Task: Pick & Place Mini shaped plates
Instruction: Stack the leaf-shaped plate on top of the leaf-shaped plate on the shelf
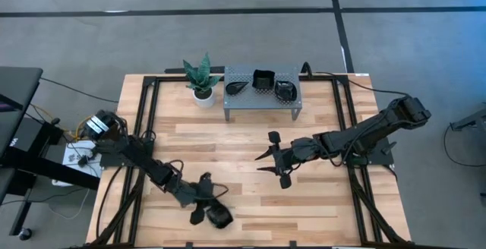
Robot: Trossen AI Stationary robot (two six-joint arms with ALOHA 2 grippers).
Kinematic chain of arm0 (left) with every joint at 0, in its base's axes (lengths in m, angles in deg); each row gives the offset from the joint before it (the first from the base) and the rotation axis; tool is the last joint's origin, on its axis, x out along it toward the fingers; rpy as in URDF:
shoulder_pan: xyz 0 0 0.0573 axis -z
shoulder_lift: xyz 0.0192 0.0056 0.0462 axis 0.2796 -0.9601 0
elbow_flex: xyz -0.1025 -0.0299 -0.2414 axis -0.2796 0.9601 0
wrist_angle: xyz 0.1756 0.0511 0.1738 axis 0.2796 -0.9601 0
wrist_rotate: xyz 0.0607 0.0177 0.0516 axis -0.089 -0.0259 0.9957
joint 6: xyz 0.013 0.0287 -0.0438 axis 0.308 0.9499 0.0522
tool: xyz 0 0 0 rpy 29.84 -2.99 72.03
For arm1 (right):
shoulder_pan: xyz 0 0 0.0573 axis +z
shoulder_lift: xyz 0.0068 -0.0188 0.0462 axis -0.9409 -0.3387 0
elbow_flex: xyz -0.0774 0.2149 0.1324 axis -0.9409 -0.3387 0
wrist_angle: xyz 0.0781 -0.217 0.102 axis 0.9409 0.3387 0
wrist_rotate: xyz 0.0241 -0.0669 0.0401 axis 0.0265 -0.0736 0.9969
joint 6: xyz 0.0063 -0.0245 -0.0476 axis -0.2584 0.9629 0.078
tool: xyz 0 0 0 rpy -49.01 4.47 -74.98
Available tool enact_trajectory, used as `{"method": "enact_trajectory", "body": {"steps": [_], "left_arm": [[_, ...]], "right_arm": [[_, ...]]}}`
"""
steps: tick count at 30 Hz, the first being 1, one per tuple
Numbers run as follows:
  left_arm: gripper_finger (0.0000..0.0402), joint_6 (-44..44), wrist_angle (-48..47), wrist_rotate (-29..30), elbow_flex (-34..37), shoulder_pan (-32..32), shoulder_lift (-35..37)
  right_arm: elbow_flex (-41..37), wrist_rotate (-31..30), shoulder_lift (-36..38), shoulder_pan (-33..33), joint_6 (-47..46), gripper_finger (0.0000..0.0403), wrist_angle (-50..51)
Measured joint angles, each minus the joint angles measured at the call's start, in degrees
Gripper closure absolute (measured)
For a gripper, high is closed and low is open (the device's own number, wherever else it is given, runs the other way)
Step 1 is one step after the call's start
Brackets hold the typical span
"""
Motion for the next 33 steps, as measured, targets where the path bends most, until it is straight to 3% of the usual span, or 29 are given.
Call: {"method": "enact_trajectory", "body": {"steps": [4, 8, 12, 15, 18, 22, 33], "left_arm": [[0.0394, 10.43, 0.62, 3.07, -0.08, -5.96, 1.54], [0.0391, 13.11, 0.57, 0.48, -0.06, -15.98, 1.65], [0.0385, 8.76, 0.68, -1.91, -0.06, -26.37, 1.60], [0.0386, 0.68, 2.40, -2.96, -0.06, -32.44, 1.65], [0.0392, -3.42, 5.57, -12.16, -0.06, -37.25, 1.67], [0.0392, -2.55, 10.21, -21.32, -1.01, -39.56, 1.69], [0.0393, 1.04, 10.09, -33.23, -5.84, -39.72, 1.71]], "right_arm": [[0.00, 3.87, 0.00, 0.00, 3.86, 0.0247, -2.04], [0.00, 5.96, 0.00, 0.02, 4.43, 0.0242, -3.16], [0.00, 5.96, -0.02, -0.10, 4.43, 0.0246, -2.08], [0.00, 5.95, -0.01, -0.43, 4.41, 0.0252, -0.30], [0.00, 5.91, -0.02, -0.86, 4.41, 0.0258, 1.62], [-0.04, 5.91, -0.04, -1.58, 4.41, 0.0264, 2.93], [-0.04, 6.01, -0.02, -1.77, 4.41, 0.0270, 3.68]]}}
